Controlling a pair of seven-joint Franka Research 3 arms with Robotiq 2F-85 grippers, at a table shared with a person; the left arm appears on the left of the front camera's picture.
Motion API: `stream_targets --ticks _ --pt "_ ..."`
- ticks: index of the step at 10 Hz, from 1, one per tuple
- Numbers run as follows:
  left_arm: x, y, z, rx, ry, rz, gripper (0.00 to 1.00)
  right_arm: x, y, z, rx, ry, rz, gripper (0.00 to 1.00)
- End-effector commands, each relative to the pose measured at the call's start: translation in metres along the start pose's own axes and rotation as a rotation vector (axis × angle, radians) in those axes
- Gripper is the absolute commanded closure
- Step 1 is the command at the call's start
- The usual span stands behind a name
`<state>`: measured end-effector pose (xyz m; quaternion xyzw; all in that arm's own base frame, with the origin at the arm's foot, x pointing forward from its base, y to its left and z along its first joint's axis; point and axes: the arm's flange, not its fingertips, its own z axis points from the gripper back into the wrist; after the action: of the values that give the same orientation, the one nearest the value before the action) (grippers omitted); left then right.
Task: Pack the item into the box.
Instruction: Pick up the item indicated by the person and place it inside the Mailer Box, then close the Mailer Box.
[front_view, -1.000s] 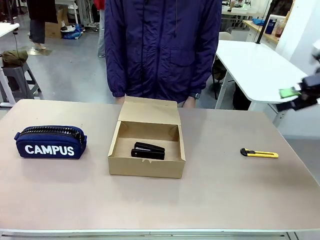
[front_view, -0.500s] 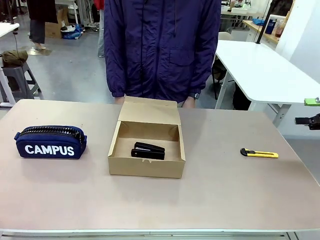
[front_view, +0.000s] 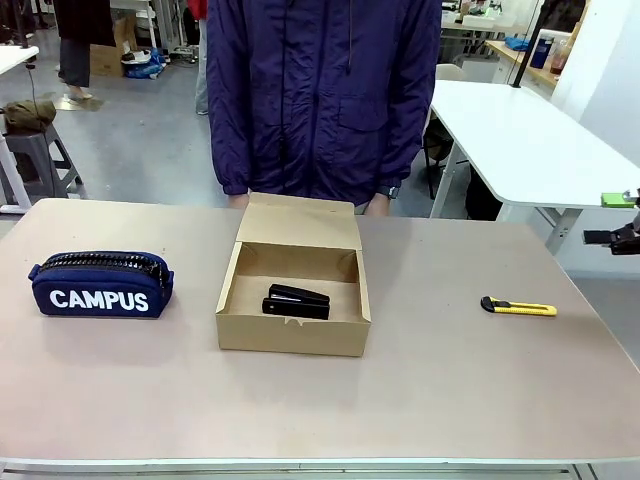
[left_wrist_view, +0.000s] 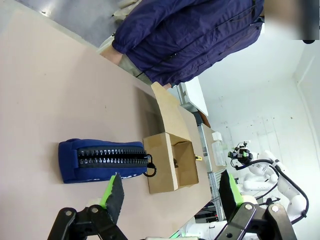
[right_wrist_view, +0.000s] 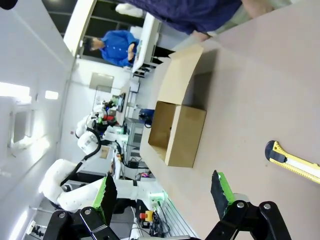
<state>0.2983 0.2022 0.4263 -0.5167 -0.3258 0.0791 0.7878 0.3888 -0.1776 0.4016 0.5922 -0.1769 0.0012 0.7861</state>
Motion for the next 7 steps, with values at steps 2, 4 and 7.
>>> stream_targets --ticks 2,4,7 --pt "0.0008 -0.0006 -0.0004 -0.021 -0.014 -0.014 0.0 -0.0005 0.0008 0.0039 0.012 -0.006 -0.008 0.0" --pt "0.0008 -0.0006 -0.0004 -0.021 -0.014 -0.014 0.0 -0.0005 0.0008 0.0039 0.012 -0.006 -0.008 0.0" --pt "0.0008 -0.0006 -0.0004 -0.021 -0.014 -0.014 0.0 -0.0005 0.0008 0.0039 0.012 -0.006 -0.008 0.0"
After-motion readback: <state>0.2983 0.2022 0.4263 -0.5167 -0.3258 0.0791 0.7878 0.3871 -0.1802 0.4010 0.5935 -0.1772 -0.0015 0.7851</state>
